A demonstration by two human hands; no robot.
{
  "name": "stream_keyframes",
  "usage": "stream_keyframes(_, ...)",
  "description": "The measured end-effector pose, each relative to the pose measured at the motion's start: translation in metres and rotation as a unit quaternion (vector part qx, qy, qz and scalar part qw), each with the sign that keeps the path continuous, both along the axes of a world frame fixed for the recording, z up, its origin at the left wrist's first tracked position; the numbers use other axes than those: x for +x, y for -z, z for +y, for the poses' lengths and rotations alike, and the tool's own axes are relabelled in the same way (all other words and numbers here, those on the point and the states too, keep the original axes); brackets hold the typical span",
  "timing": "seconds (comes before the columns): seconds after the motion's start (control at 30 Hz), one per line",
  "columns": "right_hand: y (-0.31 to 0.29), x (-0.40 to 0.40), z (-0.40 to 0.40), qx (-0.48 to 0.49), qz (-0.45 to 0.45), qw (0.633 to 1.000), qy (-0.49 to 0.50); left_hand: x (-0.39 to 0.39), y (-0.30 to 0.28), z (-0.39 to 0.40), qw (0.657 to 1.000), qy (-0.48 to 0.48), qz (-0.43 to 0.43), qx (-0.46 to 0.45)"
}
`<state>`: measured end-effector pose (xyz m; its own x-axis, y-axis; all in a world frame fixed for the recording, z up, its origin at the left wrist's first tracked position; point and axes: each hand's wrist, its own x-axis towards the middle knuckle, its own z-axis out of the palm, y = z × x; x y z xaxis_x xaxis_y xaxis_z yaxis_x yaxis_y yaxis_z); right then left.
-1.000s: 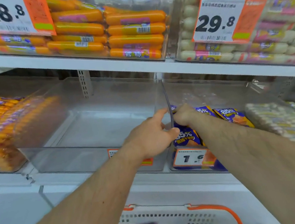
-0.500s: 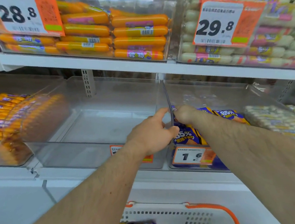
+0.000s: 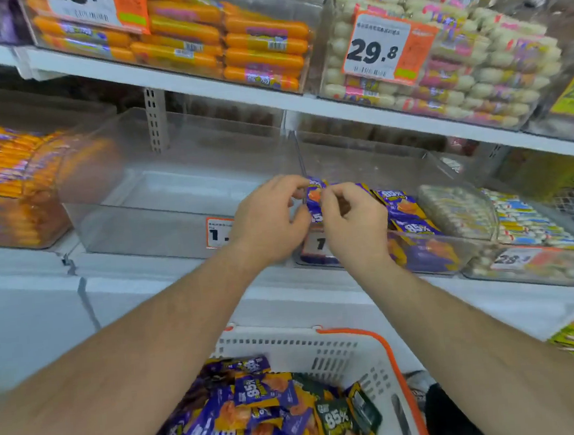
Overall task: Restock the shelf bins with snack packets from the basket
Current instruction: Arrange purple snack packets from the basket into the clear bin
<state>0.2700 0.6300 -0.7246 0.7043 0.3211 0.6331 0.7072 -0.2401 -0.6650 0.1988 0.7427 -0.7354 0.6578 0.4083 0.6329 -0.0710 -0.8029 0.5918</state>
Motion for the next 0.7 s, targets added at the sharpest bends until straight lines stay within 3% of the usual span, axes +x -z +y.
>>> stream_keyframes(0.1,0.052,-0.023,-0.018,-0.049,0.054,0.997,-0.018,-0.039,0.043,-0.021,0.994,0.018,-0.030,-0.103)
stream_keyframes(0.2,0.125,-0.033,-0.034,-0.212,0.138,0.967,-0.033,-0.079,0.098,-0.034,0.973,-0.017,0.059,-0.221)
stream_keyframes(0.33,0.199,-0.045,-0.048,-0.383,0.176,0.905,-0.053,-0.118,0.151,-0.047,0.934,-0.064,0.140,-0.323)
stream_keyframes(0.43,0.244,-0.051,-0.055,-0.521,0.177,0.831,-0.076,-0.134,0.175,-0.050,0.901,-0.094,0.189,-0.378)
stream_keyframes(0.6,0.280,-0.062,-0.063,-0.744,0.101,0.645,-0.143,-0.143,0.190,-0.051,0.872,-0.127,0.223,-0.416)
stream_keyframes(0.7,0.276,-0.064,-0.062,-0.767,0.085,0.615,-0.162,-0.143,0.194,-0.053,0.862,-0.126,0.230,-0.435)
